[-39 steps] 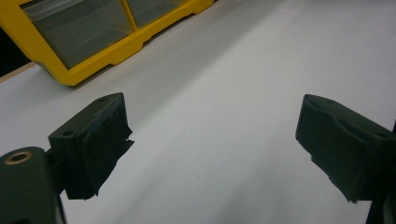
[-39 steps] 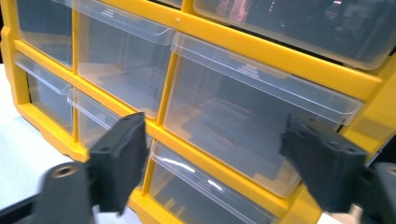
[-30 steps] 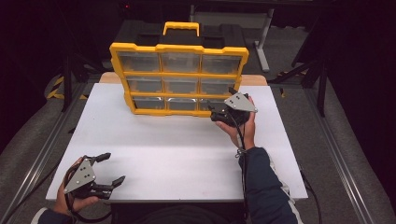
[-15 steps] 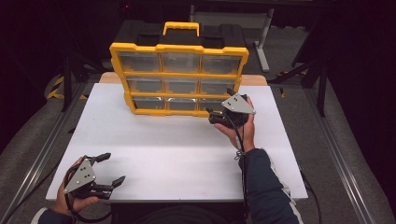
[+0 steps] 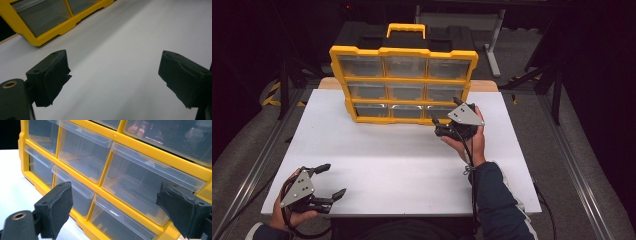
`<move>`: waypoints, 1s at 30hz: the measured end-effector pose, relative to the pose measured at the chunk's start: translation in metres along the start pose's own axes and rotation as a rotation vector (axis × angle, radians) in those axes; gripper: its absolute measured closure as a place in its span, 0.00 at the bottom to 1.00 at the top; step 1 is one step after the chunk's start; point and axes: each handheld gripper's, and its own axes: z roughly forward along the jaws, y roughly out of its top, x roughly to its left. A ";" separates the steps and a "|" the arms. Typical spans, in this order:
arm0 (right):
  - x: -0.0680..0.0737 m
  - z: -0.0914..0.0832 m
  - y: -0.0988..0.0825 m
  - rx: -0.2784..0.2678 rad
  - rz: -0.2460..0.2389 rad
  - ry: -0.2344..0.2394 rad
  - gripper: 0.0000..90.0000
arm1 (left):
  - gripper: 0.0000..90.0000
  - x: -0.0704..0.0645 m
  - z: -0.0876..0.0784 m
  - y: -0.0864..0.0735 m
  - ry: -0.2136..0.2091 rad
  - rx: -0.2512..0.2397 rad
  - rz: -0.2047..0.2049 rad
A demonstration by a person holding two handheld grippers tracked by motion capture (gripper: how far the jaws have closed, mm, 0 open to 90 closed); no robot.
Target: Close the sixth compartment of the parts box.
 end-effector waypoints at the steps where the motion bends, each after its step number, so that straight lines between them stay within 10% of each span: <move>1: 0.000 -0.001 0.000 -0.003 -0.002 0.001 0.15 | 0.12 0.000 0.000 0.000 0.000 0.000 0.000; 30: 0.010 -0.019 -0.002 0.009 -0.084 0.040 0.15 | 0.11 0.000 -0.001 0.000 0.002 -0.003 0.001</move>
